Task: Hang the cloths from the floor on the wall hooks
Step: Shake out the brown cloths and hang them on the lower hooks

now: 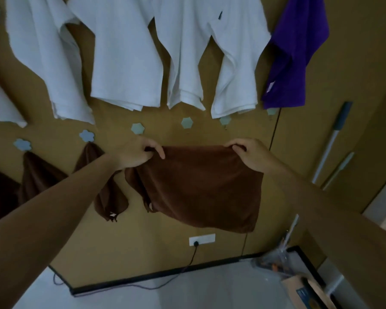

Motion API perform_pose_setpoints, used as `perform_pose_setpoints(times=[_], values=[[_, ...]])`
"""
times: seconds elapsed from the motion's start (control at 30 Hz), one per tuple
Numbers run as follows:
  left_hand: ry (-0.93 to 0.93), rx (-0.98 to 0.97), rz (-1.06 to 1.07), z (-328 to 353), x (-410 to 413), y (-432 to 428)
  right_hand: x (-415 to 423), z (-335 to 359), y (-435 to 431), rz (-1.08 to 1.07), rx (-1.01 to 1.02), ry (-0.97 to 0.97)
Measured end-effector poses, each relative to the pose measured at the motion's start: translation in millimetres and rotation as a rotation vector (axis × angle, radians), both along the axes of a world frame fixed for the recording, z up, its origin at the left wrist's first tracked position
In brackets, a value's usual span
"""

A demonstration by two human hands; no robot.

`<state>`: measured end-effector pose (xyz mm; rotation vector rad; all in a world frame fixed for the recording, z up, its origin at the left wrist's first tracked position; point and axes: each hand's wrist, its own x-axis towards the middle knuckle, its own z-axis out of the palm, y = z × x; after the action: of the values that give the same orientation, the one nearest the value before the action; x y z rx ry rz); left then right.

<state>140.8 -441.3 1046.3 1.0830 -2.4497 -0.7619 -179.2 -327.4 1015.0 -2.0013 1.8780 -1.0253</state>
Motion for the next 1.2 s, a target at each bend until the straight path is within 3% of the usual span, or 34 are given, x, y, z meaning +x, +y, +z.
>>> perform_pose_setpoints(times=[0.27,0.43,0.6,0.87,1.2], values=[[-0.066,0.047,0.107,-22.7,-32.1,-58.4,3.0,-18.1,-73.7,-0.004,-0.012,0.12],[0.039,-0.215,0.169,-41.0,-46.2,-99.8,1.8,-25.6,-115.4,-0.054,-0.019,0.15],[0.038,-0.241,0.124,-51.8,-49.5,-135.4,-5.8,-38.9,-151.4,0.03,-0.151,0.181],[-0.139,-0.277,-0.067,-60.4,-60.9,-164.7,-23.9,-49.8,-203.4,0.151,-0.333,0.301],[-0.347,-0.441,0.067,-82.7,-86.0,-172.5,-28.2,-82.7,-246.5,0.125,-0.412,0.458]])
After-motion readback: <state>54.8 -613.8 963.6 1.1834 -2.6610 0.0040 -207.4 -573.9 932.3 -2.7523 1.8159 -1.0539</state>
